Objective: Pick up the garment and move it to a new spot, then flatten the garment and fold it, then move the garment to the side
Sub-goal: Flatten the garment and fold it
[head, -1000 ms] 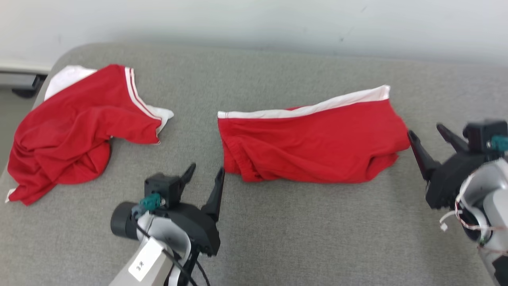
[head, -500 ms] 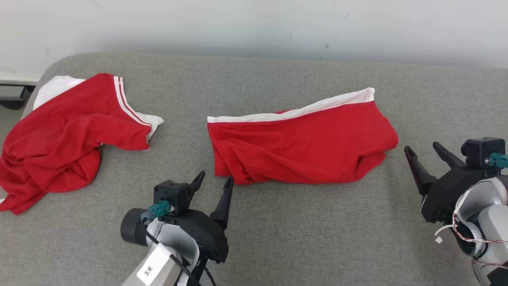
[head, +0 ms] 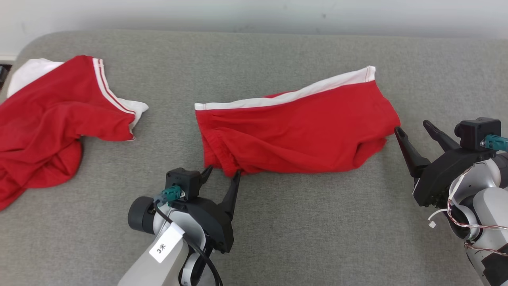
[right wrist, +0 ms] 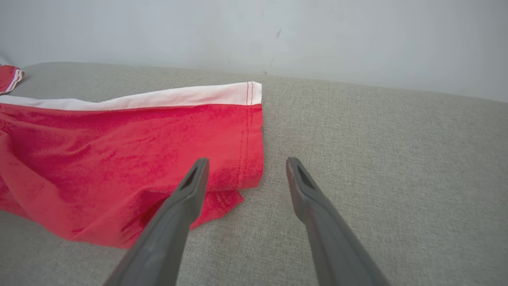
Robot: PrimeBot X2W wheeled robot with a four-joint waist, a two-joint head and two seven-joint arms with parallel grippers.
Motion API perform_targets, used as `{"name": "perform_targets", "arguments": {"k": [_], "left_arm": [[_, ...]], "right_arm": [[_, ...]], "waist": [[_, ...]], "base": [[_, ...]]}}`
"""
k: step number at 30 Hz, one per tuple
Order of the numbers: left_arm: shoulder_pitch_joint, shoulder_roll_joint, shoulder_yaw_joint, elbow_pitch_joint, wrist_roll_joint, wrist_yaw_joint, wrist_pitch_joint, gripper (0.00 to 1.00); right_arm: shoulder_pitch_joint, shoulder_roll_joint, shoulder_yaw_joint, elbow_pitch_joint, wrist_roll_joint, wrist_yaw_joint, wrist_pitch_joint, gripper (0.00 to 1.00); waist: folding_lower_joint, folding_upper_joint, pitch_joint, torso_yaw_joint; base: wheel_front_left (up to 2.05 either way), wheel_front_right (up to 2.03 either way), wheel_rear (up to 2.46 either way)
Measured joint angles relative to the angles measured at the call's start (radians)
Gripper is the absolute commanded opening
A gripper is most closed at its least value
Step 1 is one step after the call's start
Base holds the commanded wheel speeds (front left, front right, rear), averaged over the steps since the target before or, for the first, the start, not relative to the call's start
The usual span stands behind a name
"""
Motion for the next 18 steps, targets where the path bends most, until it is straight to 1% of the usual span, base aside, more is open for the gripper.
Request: {"name": "perform_targets", "arguments": {"k": [1, 2, 3, 5, 6, 7, 8, 14, 18], "left_arm": [[-0.008, -0.002, 0.000, 0.008, 0.000, 0.000, 0.000, 0.90], [-0.012, -0.003, 0.002, 0.012, 0.000, -0.002, 0.000, 0.82], [-0.013, -0.005, 0.002, 0.017, 0.000, -0.004, 0.000, 0.69], [-0.015, -0.008, 0.002, 0.032, -0.001, -0.005, 0.000, 0.50], [-0.018, -0.011, 0.000, 0.041, -0.002, -0.006, 0.000, 0.28], [-0.024, -0.012, -0.001, 0.047, -0.002, -0.007, 0.000, 0.03], [-0.031, -0.015, -0.001, 0.051, -0.002, -0.011, 0.000, 0.00], [-0.048, -0.017, 0.001, 0.076, -0.003, -0.013, -0.001, 0.00], [-0.052, -0.020, 0.000, 0.090, -0.003, -0.014, -0.002, 0.00]], "right_arm": [[-0.001, 0.000, 0.000, 0.000, 0.000, 0.000, 0.000, 1.00], [-0.001, 0.000, 0.000, 0.001, 0.000, 0.000, 0.000, 1.00], [-0.001, 0.000, 0.000, 0.001, 0.000, 0.000, 0.000, 1.00], [-0.002, 0.000, 0.000, 0.002, 0.000, 0.000, -0.001, 1.00], [-0.002, 0.000, -0.002, 0.004, 0.000, 0.000, -0.001, 1.00], [-0.002, -0.002, -0.004, 0.007, 0.000, 0.000, -0.001, 1.00], [-0.002, -0.003, -0.005, 0.009, 0.000, 0.000, -0.002, 1.00], [-0.001, -0.007, -0.006, 0.021, 0.000, 0.002, -0.002, 1.00], [-0.003, -0.011, 0.001, 0.040, 0.002, 0.018, 0.017, 1.00]], "waist": [[0.0000, 0.0000, 0.005, -0.004], [0.0000, 0.0000, 0.009, -0.008], [0.0000, 0.0000, 0.012, -0.012], [0.0000, 0.0000, 0.019, -0.020], [0.0000, 0.0000, 0.022, -0.023], [0.0000, 0.0000, 0.025, -0.025], [0.0001, 0.0000, 0.027, -0.027], [0.0000, 0.0000, 0.029, -0.029], [0.0000, 0.0000, 0.029, -0.018]], "base": [[0.00, 0.00, 0.00], [0.00, 0.00, 0.00], [0.00, 0.00, 0.00], [0.00, 0.00, 0.00], [0.00, 0.00, 0.00], [0.00, 0.00, 0.00], [0.00, 0.00, 0.00], [0.00, 0.00, 0.00], [0.00, 0.00, 0.00]]}}
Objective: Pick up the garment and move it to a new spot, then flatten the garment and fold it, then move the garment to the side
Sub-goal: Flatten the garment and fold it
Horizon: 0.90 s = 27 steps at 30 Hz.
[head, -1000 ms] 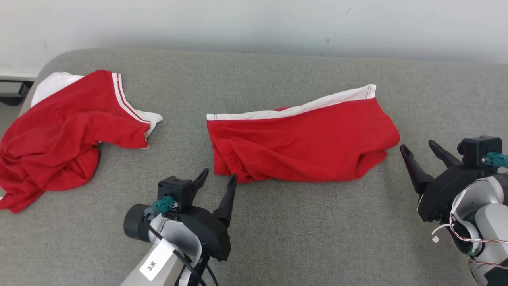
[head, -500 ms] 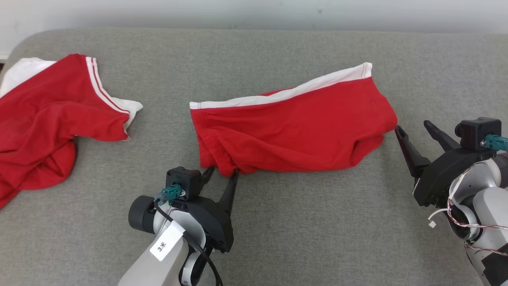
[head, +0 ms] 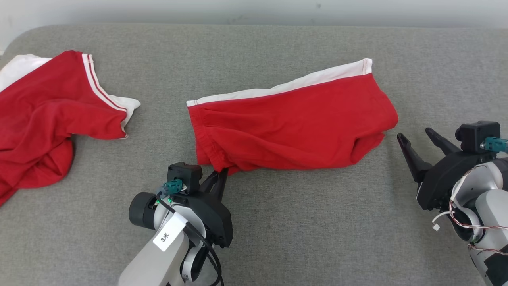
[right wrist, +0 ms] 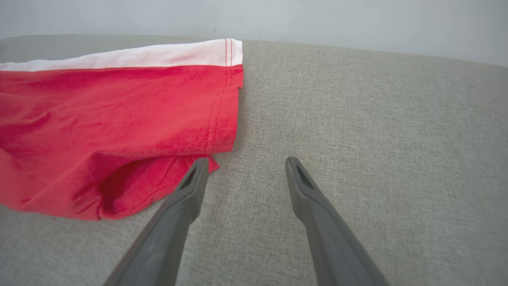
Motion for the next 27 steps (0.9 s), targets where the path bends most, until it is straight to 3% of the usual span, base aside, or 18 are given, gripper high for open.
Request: {"name": "perform_targets", "arguments": {"k": [8, 23, 25, 27], "left_arm": [[-0.020, -0.005, -0.015, 0.018, -0.002, -0.009, -0.009, 0.00], [-0.039, -0.021, -0.030, 0.039, -0.009, -0.026, -0.026, 0.00], [-0.041, -0.021, -0.030, 0.040, -0.009, -0.026, -0.028, 0.00], [-0.040, -0.022, -0.030, 0.045, -0.012, -0.026, -0.034, 0.00]], "right_arm": [[-0.060, 0.016, 0.012, 0.037, 0.030, 0.017, 0.037, 1.00], [-0.103, 0.057, 0.020, 0.144, 0.062, 0.007, 0.114, 1.00], [-0.108, 0.057, 0.020, 0.151, 0.062, 0.006, 0.119, 0.77], [-0.122, 0.057, 0.021, 0.168, 0.062, 0.002, 0.130, 0.46]], "waist": [[0.0000, 0.0000, 0.008, 0.035], [-0.0001, 0.0000, 0.040, 0.087], [-0.0002, 0.0000, 0.042, 0.090], [-0.0002, 0.0000, 0.044, 0.093]], "base": [[0.00, 0.00, 0.00], [0.00, 0.00, 0.00], [0.00, 0.00, 0.00], [0.00, 0.00, 0.00]]}}
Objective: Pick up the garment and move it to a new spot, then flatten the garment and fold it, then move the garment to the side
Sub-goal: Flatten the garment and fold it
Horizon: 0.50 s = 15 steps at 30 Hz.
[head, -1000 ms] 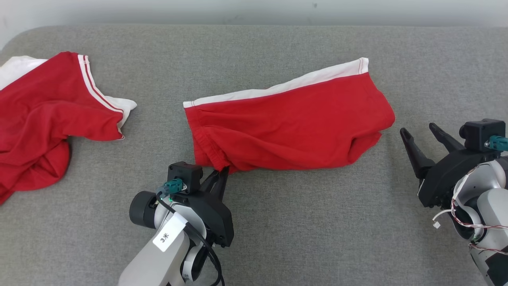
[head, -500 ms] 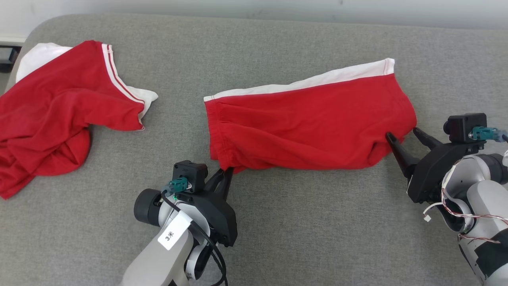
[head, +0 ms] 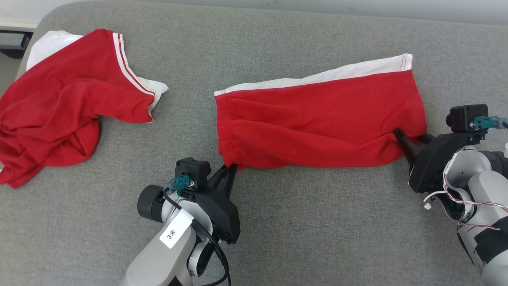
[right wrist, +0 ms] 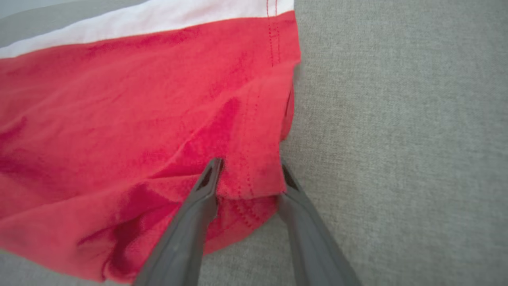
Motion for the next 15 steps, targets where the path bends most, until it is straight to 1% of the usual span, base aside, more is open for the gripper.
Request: {"name": "perform_targets", "arguments": {"k": [2, 4, 10, 11, 14, 15], "left_arm": [[0.000, 0.000, 0.000, 0.002, 0.000, 0.000, -0.001, 0.00], [0.000, -0.001, 0.000, 0.005, 0.000, 0.000, -0.003, 0.00], [-0.002, -0.002, -0.001, 0.027, 0.000, -0.002, -0.012, 0.00], [-0.003, -0.002, -0.002, 0.029, 0.000, -0.008, -0.013, 0.00], [-0.005, 0.000, -0.009, 0.037, 0.000, -0.011, -0.017, 0.00], [-0.005, 0.004, -0.014, 0.037, 0.000, -0.019, -0.017, 0.00]], "right_arm": [[-0.003, 0.000, -0.003, 0.006, 0.004, -0.003, 0.002, 0.29], [-0.012, 0.001, -0.006, 0.013, 0.010, -0.002, 0.003, 0.00], [-0.020, 0.012, -0.002, 0.031, 0.010, 0.003, 0.007, 0.00], [-0.020, 0.012, -0.002, 0.032, 0.011, 0.003, 0.007, 0.00], [-0.012, 0.012, -0.001, 0.033, 0.019, 0.007, 0.007, 0.00], [-0.008, 0.014, 0.000, 0.032, 0.020, 0.010, 0.006, 0.00]], "waist": [[0.0000, 0.0000, 0.000, 0.001], [0.0000, 0.0000, 0.000, 0.002], [0.0000, 0.0000, -0.008, -0.003], [0.0000, 0.0000, -0.010, -0.004], [0.0001, 0.0000, -0.019, -0.008], [0.0000, 0.0001, -0.023, -0.009]], "base": [[0.00, 0.00, 0.00], [0.00, 0.00, 0.00], [0.00, 0.00, 0.00], [0.00, 0.00, 0.00], [0.00, 0.00, 0.00], [0.00, 0.00, 0.00]]}}
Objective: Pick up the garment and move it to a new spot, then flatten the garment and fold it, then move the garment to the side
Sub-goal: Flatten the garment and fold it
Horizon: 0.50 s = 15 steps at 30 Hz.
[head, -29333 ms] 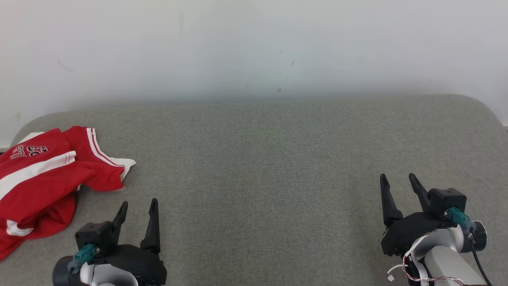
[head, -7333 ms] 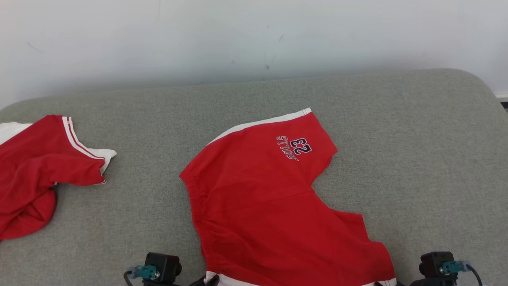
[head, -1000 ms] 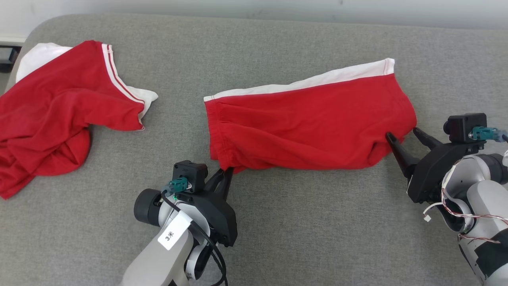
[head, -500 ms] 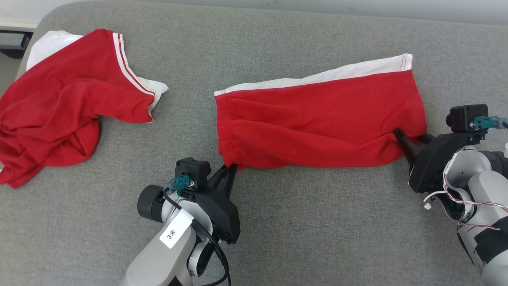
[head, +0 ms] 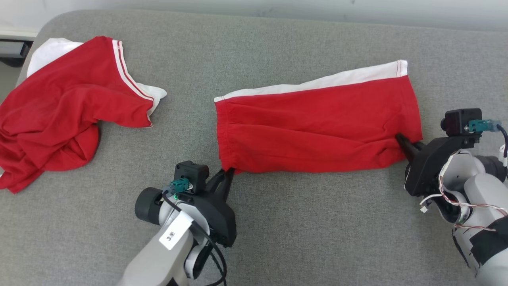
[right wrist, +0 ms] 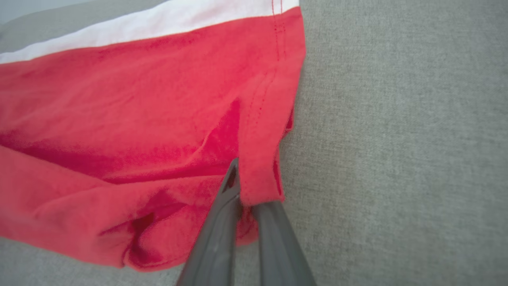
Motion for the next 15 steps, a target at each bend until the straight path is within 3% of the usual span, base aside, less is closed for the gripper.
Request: {"name": "perform_targets", "arguments": {"k": [11, 15], "left_arm": [[0.013, 0.110, -0.057, -0.060, 0.017, -0.118, -0.027, 0.00], [0.055, 0.148, -0.084, -0.090, 0.024, -0.132, -0.035, 0.00]], "right_arm": [[0.111, 0.011, -0.002, -0.106, 0.040, 0.019, -0.028, 0.00], [0.186, 0.011, -0.003, -0.157, 0.052, 0.023, -0.032, 0.00]], "waist": [[0.0000, 0.0000, -0.054, -0.024], [0.0000, 0.0000, -0.077, -0.031]], "base": [[0.00, 0.00, 0.00], [0.00, 0.00, 0.00]]}}
